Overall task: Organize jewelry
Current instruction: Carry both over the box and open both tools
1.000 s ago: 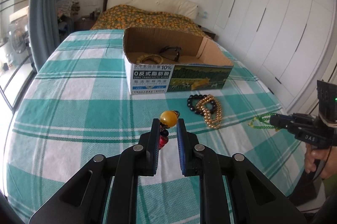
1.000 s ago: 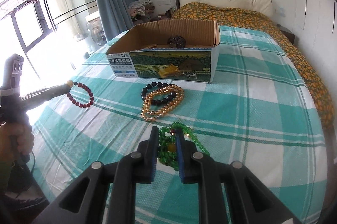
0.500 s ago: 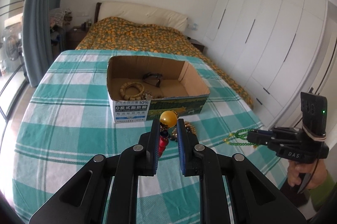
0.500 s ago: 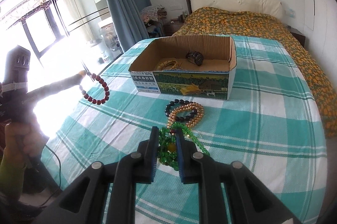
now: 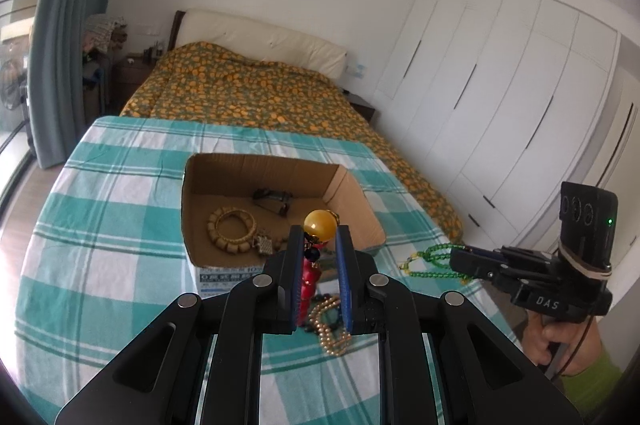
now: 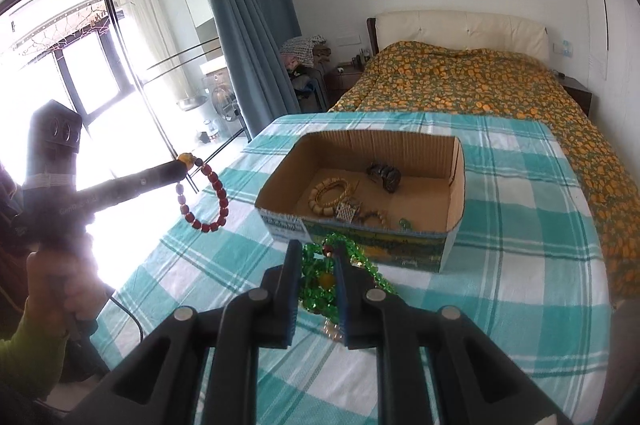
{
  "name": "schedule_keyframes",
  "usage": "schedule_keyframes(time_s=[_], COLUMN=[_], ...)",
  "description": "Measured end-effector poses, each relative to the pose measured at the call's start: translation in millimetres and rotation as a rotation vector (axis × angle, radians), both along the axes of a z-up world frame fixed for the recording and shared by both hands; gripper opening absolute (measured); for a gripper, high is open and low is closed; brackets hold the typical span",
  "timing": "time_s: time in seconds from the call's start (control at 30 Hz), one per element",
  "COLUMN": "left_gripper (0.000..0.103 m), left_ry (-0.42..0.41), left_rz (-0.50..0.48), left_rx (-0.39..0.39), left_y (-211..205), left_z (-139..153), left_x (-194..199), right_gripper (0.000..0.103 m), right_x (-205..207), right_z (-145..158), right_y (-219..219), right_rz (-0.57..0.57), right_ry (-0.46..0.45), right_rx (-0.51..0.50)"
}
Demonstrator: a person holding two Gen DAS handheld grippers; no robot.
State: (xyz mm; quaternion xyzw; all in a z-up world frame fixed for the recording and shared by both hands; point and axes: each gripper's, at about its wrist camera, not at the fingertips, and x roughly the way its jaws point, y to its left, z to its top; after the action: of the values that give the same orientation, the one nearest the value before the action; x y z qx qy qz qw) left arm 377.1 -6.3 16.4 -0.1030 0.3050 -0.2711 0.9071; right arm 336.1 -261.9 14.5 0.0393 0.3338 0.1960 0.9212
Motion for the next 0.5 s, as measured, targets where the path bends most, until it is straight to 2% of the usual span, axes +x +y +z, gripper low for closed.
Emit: schedule_keyframes(time_s=[0.1, 0.2, 0.33, 0.5], left_gripper=[0.014, 0.014, 0.014, 0.014], left_ry=[0.023, 0.044, 0.087, 0.132], left_rz=[-0.009, -0.013, -0.017, -0.020], left_rx=[0.001, 0.049, 0.104, 0.154], left_y=[-7.5, -22.7, -45.2, -69.8], left_z=[2.1, -3.3, -22.5, -51.9], left_x=[29.7, 60.4, 97.1, 129.7], right_gripper=[0.016, 0.016, 0.016, 0.016], right_x=[34.7, 71.6, 120.9, 164.7], right_z=[9.3, 9.1, -7.1, -39.0], right_y=[-1.0, -1.7, -4.7, -11.0], right_rz=[-0.009, -0.029, -0.064, -0.123], right_ry=[-0.007, 0.011, 0.070, 0.096], right_rx=[-0.020, -0.050, -0.093, -0.125])
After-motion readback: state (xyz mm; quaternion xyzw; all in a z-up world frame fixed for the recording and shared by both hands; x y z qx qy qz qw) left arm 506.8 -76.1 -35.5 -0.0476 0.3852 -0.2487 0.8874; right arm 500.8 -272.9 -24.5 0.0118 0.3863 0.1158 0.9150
